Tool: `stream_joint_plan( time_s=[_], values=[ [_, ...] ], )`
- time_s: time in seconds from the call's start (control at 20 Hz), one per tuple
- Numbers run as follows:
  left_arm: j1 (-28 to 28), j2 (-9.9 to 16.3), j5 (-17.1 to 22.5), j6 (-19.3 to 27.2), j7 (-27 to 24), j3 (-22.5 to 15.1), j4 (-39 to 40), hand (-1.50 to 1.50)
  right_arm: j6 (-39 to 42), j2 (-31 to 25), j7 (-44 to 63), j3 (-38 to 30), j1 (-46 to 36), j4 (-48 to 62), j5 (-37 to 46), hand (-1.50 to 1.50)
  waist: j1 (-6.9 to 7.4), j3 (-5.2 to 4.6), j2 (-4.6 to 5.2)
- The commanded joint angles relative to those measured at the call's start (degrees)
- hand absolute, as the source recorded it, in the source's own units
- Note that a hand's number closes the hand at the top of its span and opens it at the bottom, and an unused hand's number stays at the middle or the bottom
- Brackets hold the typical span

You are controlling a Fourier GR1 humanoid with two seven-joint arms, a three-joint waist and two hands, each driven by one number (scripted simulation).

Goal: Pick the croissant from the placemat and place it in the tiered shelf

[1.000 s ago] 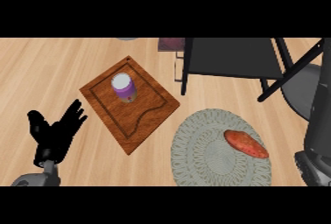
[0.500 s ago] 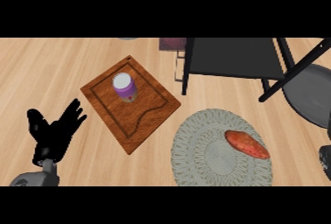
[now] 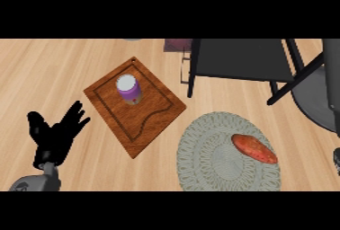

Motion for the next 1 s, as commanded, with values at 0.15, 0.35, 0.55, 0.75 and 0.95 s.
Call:
stream_joint_plan(
  time_s=[0.15,0.35,0.55,0.75,0.95],
  values=[
    [-1.9,-1.2,-1.2,0.6,1.2,-0.4,4.2,0.0,-3.8,-3.1,-8.2,-1.1,-5.3,12.5,1.6,1.5,0.21,-0.43,0.48],
    [1.6,-1.9,-1.0,1.2,3.1,-1.1,-1.4,0.0,-7.5,-1.7,-12.3,-1.9,-3.3,14.8,0.8,1.5,0.34,-0.37,0.25],
    [0.0,-1.1,-1.1,0.2,2.4,0.0,1.8,0.0,-7.9,-1.1,-13.1,-1.5,-3.0,14.5,0.8,1.5,-0.27,-0.39,0.17],
    [1.4,0.2,0.3,-1.6,2.9,1.2,0.5,0.0,-7.2,-0.3,-13.4,1.3,-1.2,15.0,3.0,1.5,-0.37,-0.39,0.06],
    [1.2,-2.5,-2.6,1.6,4.0,-1.6,-0.6,0.0,-13.4,-0.5,-9.8,-5.8,-3.1,15.6,-0.9,1.5,-0.17,-0.34,0.18]
  ],
)
